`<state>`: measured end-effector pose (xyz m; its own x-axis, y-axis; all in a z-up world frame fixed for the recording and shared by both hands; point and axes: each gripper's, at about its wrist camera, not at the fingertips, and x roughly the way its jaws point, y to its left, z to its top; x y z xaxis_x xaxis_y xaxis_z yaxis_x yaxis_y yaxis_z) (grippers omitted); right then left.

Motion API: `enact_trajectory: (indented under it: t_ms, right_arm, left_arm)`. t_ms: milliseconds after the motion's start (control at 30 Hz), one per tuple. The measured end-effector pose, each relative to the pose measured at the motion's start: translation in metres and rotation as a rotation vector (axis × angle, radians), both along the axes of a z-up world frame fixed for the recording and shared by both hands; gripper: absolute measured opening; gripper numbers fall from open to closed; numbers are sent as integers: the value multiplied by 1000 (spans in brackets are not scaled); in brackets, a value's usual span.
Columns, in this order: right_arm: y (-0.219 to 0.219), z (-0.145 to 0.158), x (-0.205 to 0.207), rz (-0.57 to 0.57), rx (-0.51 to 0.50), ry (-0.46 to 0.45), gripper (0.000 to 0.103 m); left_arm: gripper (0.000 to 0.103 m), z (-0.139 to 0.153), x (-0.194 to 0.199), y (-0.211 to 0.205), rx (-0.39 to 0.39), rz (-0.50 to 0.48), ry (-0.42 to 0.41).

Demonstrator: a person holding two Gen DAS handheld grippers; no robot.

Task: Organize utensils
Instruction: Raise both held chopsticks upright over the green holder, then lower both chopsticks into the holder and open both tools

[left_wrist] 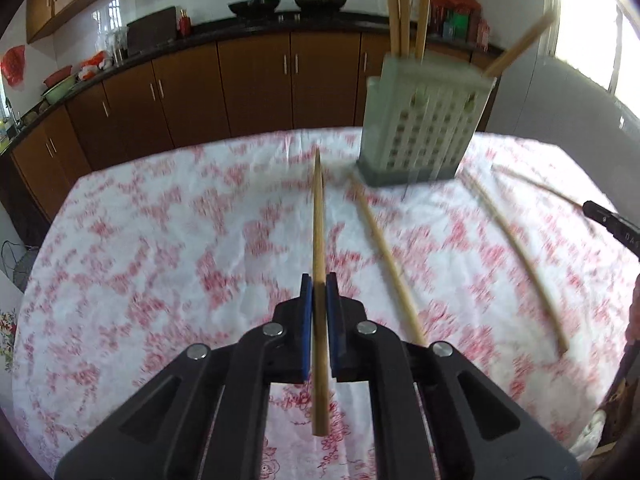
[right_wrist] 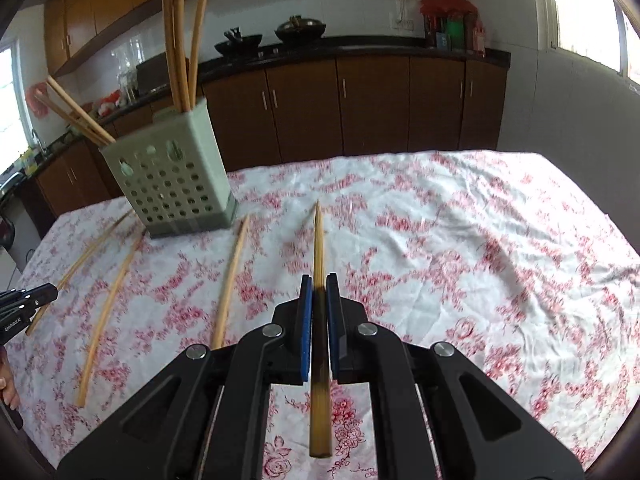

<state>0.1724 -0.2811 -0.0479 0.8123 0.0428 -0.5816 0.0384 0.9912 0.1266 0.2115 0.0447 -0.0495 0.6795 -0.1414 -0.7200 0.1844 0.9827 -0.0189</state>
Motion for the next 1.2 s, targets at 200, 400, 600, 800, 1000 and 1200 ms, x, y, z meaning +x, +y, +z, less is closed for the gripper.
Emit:
enact_trajectory:
  t_ms: [200, 400, 600, 800, 1000, 1200]
  right_arm:
    - [-2, 38, -6, -9, 7, -124, 8]
    - [-1, 48, -6, -8, 16, -166, 8]
    - [6, 57, -3, 3, 19, -187, 8]
    - [12, 120, -14, 109, 122, -298, 8]
    - [33, 171, -12, 184, 146, -405, 8]
    - [56, 175, 31, 186, 91, -340, 8]
  left_arm:
    - [8, 50, -4, 2, -53, 17, -114]
    - [8, 82, -4, 7, -98, 44, -191]
    - [8, 98, -2, 4, -104, 35, -214]
    - [8, 144, -16, -6, -155, -49, -271]
    - [8, 192, -19, -31, -195, -101, -371]
    - [8, 213, 13, -51, -227, -90, -397]
